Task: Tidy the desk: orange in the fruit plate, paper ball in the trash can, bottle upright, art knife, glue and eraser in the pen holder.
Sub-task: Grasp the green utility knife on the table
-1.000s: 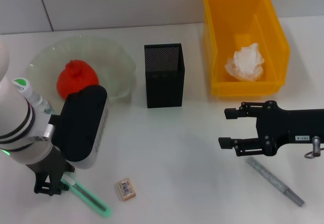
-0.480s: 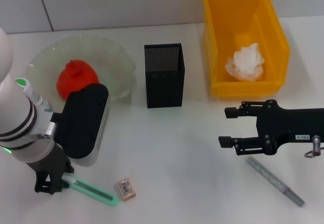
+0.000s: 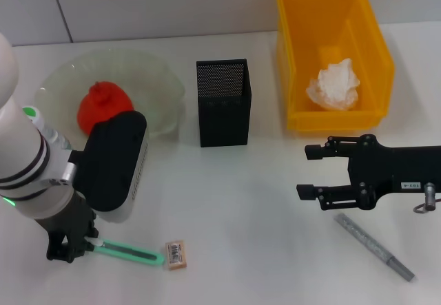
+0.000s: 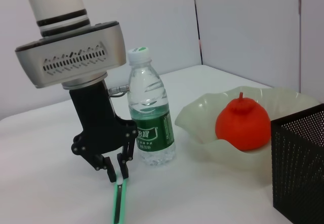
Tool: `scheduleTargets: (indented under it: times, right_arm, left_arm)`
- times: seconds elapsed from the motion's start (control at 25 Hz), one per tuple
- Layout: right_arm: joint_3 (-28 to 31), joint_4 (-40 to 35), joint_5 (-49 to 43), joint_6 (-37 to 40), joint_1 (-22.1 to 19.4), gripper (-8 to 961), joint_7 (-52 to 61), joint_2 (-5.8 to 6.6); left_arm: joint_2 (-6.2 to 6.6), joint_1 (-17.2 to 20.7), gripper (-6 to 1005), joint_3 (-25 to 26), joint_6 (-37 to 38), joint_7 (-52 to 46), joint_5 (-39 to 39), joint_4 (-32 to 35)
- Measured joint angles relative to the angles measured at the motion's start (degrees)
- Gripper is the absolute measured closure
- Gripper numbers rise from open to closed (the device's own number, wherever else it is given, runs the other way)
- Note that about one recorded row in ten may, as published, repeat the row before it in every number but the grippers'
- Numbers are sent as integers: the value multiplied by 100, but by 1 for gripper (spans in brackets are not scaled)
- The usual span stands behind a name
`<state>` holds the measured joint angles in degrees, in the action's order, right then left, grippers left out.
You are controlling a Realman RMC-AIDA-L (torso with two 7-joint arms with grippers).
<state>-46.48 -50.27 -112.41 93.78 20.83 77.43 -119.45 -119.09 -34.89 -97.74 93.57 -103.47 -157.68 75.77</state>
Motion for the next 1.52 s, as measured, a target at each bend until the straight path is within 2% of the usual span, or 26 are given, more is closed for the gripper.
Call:
scheduleTargets:
  times: [0.24, 0.32, 0.56, 1.52]
  right_arm:
    - [7, 0, 0, 0, -1, 192, 0, 0]
    - [8, 0, 0, 0, -1, 192, 0, 0]
    - [7, 0, 0, 0, -1, 191, 0, 0]
    - [-8, 8, 0, 0, -24, 192, -1, 0]
  left_arm:
    - [0, -35, 836, 56, 30, 0, 5, -19]
    - [0, -44, 893, 56, 35, 0, 8, -57]
    - [-6, -69, 976, 59, 23, -48, 16, -155]
    - [-9, -30, 984, 122, 92, -115, 13, 49]
